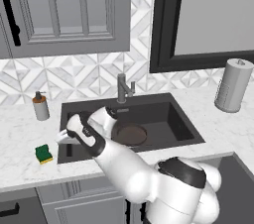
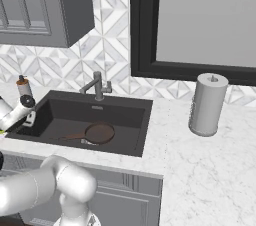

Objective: Pick the pan and sponge and place them into the sink. Then turn on the water.

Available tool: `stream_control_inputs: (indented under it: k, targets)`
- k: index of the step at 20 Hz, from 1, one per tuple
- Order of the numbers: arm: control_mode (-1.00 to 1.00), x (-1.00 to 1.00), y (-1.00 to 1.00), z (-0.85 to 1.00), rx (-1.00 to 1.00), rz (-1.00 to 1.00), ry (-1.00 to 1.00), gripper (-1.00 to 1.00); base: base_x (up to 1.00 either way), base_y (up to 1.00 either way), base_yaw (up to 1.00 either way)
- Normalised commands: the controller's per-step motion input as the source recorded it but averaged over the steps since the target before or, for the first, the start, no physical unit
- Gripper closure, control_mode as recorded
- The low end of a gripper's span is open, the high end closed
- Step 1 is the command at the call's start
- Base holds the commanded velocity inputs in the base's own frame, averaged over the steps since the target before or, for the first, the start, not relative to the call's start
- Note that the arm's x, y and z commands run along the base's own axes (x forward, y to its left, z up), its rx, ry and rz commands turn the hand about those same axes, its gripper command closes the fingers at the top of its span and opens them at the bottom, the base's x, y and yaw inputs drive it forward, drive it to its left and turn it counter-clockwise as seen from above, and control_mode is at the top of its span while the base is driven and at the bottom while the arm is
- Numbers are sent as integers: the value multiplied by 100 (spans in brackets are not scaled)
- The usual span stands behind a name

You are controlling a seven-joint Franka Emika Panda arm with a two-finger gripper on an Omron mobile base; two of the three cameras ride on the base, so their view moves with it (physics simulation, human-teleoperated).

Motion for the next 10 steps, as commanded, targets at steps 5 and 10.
stream_control_inputs:
  k: [5, 10]
  targets:
    - [-100, 1, 31, 21, -13, 10, 20, -100, 0, 0, 0]
    - [-100, 6, 50, -2, -14, 7, 29, -100, 0, 0, 0]
